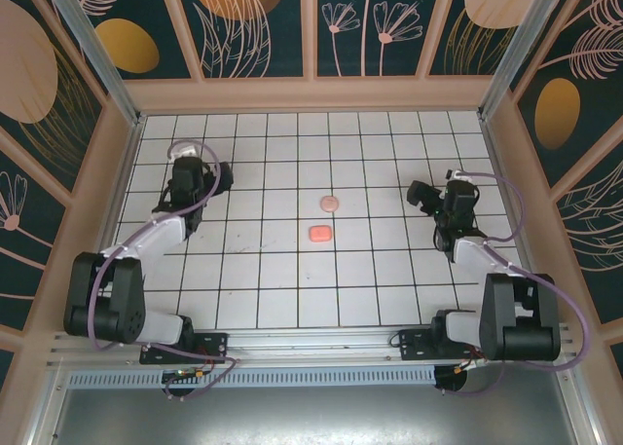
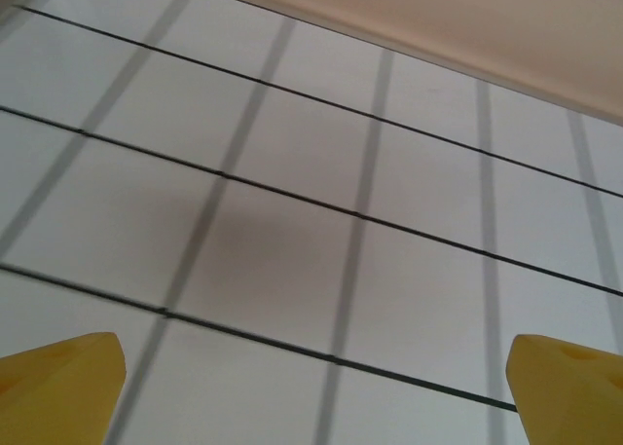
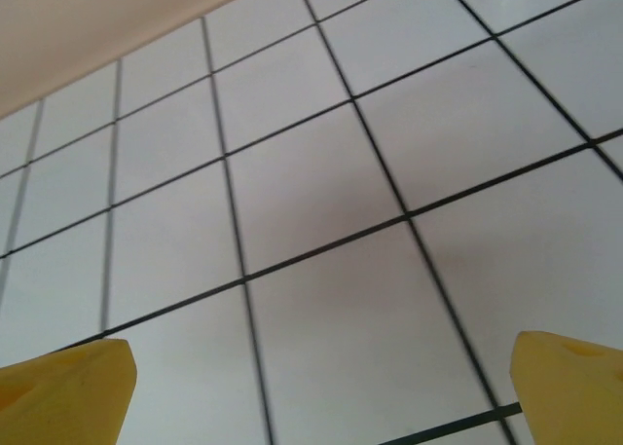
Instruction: Insert the wireless bluetooth earbuds into the charging case
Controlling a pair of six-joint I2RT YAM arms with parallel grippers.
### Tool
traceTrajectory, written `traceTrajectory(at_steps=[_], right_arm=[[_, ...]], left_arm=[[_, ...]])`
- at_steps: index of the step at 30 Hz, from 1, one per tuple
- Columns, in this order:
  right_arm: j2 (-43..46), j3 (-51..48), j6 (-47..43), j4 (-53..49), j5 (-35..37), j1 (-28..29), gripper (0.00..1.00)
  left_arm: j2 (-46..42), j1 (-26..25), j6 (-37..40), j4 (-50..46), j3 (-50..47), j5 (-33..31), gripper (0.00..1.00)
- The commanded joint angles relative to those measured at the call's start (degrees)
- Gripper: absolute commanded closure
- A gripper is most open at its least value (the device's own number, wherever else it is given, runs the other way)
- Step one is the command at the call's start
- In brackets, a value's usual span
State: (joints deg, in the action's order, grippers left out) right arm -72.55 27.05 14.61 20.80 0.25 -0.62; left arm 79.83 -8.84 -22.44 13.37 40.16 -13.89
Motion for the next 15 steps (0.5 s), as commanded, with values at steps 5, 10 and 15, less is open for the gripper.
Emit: traceTrajectory(at_steps=[5, 10, 15], right_arm=[[-4.91, -1.42, -8.65, 16.90, 1.33, -1.49, 0.01], [-8.56, -4.37, -10.65, 26.41, 0.89, -1.69, 0.01], [-11.25, -6.11, -12.82, 33.59, -2.90, -2.32, 0.01]], left_arm=[[-5.35, 1.50, 8.80, 23.72, -13.47, -14.75, 0.01], [-6.50, 2.90, 15.63, 36.78, -21.62, -12.59, 0.01], [-1.22, 3.61, 18.03, 54.55, -27.61, -10.20, 0.01]])
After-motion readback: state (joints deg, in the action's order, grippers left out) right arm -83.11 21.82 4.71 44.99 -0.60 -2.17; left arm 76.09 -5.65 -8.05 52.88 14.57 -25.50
